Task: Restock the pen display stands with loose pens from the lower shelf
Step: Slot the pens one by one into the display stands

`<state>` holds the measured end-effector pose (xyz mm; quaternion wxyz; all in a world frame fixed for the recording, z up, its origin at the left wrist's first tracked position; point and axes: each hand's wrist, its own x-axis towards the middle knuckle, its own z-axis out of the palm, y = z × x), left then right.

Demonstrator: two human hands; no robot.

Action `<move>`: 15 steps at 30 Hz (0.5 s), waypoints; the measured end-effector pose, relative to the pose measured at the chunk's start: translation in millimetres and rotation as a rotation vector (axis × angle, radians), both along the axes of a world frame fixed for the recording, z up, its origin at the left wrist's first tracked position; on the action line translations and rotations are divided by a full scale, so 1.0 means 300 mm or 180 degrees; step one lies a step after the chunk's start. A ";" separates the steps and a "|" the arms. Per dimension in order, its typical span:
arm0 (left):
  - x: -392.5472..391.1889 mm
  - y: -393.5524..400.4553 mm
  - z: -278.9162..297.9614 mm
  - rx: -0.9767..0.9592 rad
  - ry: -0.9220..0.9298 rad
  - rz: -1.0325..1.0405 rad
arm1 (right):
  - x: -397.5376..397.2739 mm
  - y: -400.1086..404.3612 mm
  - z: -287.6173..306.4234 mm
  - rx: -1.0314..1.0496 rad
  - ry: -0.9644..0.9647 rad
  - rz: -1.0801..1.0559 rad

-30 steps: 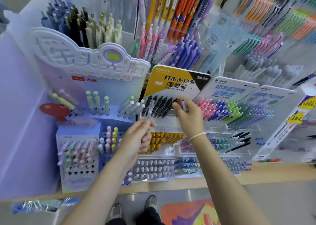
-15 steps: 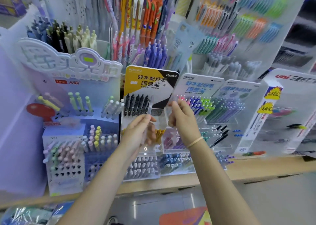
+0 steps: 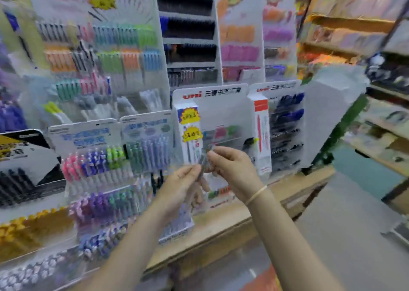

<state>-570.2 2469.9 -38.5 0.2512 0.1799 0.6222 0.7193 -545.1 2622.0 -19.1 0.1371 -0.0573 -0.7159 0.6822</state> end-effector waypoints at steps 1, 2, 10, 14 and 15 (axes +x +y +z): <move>0.019 0.076 0.016 -0.0131 0.0094 -0.0089 | 0.027 0.085 0.007 -0.0037 0.0007 -0.0012; 0.032 0.143 0.031 -0.0246 0.0168 -0.0146 | 0.048 0.160 0.014 -0.0051 0.0003 -0.0011; -0.065 0.464 0.078 -0.0652 0.0347 -0.0118 | -0.012 0.478 0.038 -0.0294 0.0147 0.0008; -0.184 0.533 0.068 -0.0511 0.0479 0.0236 | -0.157 0.548 0.032 -0.0405 0.0190 0.0010; -0.219 0.542 0.062 -0.0426 0.0479 0.0306 | -0.198 0.558 0.032 -0.0387 0.0201 0.0039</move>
